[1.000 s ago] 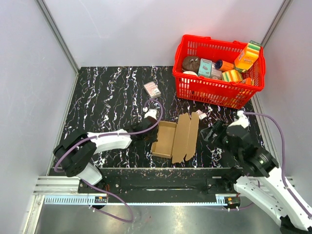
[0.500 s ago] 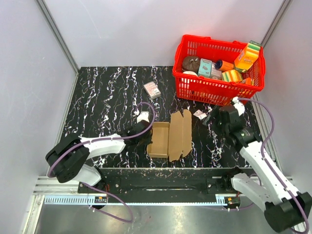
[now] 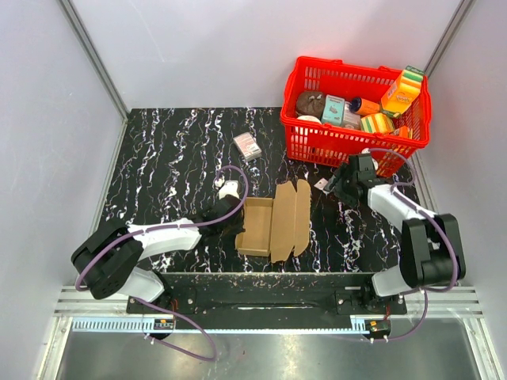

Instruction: Fold the paper box

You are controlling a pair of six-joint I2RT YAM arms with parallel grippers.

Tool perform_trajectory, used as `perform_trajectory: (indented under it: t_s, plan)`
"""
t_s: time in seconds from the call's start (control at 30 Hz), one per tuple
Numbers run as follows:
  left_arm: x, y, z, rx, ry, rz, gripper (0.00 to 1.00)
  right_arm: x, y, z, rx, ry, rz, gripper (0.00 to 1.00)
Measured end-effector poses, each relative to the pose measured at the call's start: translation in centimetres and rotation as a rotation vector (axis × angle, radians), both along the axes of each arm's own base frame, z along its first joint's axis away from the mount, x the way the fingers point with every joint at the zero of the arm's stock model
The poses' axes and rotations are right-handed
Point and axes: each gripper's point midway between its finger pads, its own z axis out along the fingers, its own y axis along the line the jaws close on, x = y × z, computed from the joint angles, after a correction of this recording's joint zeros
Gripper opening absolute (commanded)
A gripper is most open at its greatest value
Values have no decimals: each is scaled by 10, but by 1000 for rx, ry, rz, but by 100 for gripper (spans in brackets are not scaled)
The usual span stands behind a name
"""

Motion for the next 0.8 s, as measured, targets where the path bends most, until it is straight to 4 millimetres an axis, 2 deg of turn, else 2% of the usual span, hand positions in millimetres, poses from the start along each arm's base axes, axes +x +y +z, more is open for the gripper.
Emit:
perform_trajectory:
  t_s: [0.07,0.23,0.53,0.8]
  plan:
    - [0,0,0,1,-1,0,7,7,3,-10,8,11,13,76]
    - [0,0,0,1,-2,-1,7,22,8,-28,14,25,29,77]
    - [1,0,0,0,-10,-6,7,44,11,-37,7,18,37,58]
    - [2,-1,0,-7,-17,-5,7,47,9,-44,-11,27,46,47]
